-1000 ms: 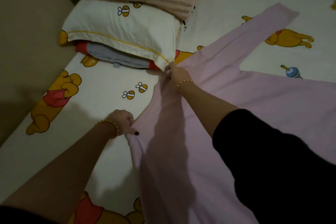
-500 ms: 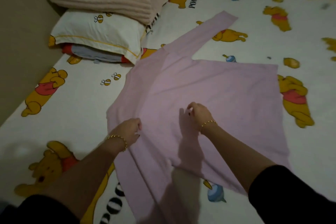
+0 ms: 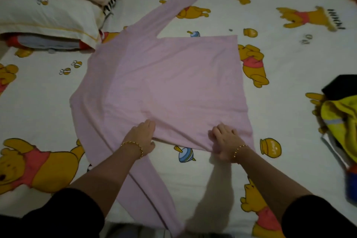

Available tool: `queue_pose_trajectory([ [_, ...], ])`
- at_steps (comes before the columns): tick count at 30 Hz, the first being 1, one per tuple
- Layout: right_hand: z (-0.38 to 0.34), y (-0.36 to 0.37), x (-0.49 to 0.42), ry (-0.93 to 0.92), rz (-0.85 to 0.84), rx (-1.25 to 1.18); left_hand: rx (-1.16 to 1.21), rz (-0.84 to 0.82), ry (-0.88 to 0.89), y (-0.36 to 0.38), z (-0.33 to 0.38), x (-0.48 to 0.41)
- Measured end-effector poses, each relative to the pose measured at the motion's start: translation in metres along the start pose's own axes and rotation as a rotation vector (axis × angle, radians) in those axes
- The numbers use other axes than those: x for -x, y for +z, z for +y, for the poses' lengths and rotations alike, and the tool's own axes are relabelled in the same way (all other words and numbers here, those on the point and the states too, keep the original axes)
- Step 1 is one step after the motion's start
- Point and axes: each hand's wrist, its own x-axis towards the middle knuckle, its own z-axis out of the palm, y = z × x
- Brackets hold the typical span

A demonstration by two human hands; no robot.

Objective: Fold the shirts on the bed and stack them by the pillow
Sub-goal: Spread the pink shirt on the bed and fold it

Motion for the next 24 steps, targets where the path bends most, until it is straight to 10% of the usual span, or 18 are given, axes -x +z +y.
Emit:
queue_pose_trajectory([
  [24,0.004,-0.097,-0.037,0.203,-0.003,-0.235,0.212,-0.082,0.028,-0.105,-0.029,-0.036],
])
